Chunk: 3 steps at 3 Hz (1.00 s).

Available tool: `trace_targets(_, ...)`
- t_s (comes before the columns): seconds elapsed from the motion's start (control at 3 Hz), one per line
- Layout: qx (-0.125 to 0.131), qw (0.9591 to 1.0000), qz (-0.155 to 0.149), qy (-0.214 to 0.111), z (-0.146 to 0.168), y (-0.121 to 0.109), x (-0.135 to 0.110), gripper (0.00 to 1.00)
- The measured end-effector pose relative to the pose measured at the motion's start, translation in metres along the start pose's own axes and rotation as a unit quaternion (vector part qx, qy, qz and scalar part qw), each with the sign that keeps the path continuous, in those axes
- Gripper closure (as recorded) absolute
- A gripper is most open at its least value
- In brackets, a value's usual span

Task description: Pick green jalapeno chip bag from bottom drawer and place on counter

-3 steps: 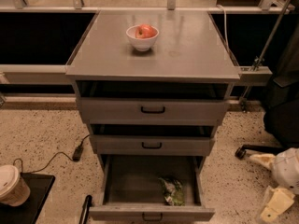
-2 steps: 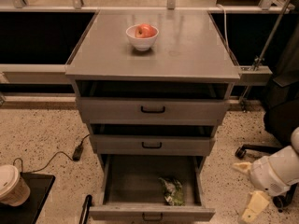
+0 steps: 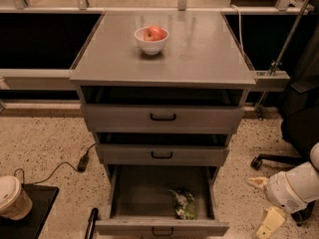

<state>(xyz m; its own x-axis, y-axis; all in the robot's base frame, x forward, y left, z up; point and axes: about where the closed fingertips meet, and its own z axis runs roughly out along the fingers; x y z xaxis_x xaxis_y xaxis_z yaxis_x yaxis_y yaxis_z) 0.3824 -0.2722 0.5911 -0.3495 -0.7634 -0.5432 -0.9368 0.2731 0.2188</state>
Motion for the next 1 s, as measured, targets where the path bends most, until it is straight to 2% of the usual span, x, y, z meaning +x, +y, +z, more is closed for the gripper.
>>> trace_targets(0.33, 0.053, 0.9971, 0.011, -0.054, 0.002, -0.026, -0.033, 0.00)
trace_targets(0.67, 0.145, 0.9842, -0.010, -0.102, -0.016, -0.077, -0.098, 0.00)
trace_targets(1.0, 0.184, 0.9771, -0.008, -0.106, -0.021, -0.098, -0.101, 0.00)
